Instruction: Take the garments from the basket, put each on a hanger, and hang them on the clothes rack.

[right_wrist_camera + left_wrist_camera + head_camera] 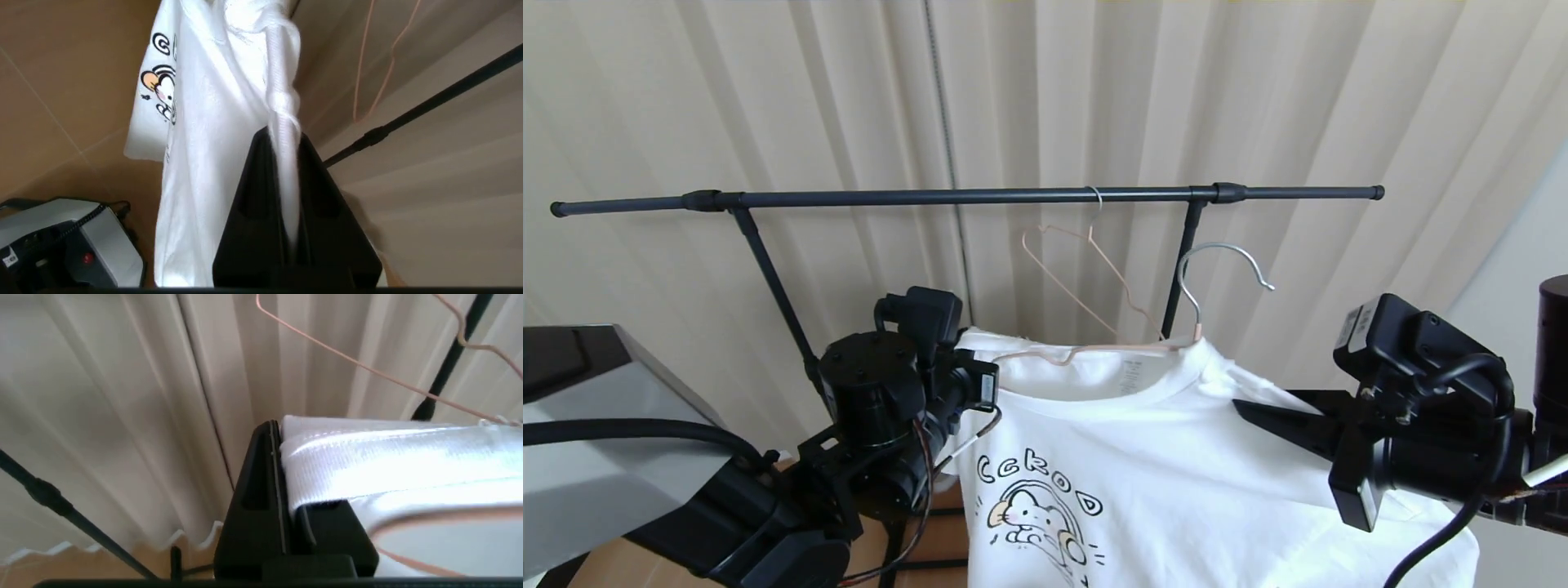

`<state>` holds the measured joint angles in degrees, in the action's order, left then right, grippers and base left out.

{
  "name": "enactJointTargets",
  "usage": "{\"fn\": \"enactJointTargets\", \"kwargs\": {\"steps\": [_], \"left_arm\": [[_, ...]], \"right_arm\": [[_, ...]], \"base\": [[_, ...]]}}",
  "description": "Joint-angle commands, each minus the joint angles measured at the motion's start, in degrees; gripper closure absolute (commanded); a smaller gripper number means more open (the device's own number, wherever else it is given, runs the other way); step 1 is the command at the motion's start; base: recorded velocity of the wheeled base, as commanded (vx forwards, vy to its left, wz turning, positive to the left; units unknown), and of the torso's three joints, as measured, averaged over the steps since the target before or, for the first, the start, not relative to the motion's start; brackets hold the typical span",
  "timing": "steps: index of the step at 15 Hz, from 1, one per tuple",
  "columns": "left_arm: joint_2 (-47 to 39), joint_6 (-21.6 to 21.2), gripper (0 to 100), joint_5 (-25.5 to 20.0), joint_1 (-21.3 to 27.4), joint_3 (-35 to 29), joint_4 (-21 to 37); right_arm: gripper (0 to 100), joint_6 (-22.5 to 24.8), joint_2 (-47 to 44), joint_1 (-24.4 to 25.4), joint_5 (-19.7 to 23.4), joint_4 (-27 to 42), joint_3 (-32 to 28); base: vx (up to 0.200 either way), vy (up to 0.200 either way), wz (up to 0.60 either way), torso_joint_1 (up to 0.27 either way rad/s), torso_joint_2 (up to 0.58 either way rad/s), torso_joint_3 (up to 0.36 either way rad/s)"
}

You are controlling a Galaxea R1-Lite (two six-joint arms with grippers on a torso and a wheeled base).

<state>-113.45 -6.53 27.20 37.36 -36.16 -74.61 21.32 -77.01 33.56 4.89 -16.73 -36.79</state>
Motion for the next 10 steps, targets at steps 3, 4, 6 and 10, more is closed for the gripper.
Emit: {"fn": "enactJointTargets", "kwargs": {"steps": [3,4,6,10], "left_arm": [[2.97,-1.29,100,-0.13,4.74,-3.04,3.59],[3.76,-1.38,100,-0.13,5.79,-4.18,5.44],[4.72,-1.73,100,-0.04,6.84,-5.15,7.19],[5.78,-2.78,100,0.05,8.34,-5.15,7.28]], "right_arm": [[100,-1.37,-8.25,1.07,-4.36,-7.97,1.11],[100,-2.95,-9.65,2.83,-5.15,-9.73,1.2],[100,-3.83,-11.67,3.53,-7.09,-10.96,1.02],[100,-3.92,-16.51,5.64,-12.01,-17.55,1.99]], "base": [[0.0,0.0,0.0,0.0,0.0,0.0],[0.0,0.0,0.0,0.0,0.0,0.0],[0.0,0.0,0.0,0.0,0.0,0.0],[0.0,0.0,0.0,0.0,0.0,0.0]]}}
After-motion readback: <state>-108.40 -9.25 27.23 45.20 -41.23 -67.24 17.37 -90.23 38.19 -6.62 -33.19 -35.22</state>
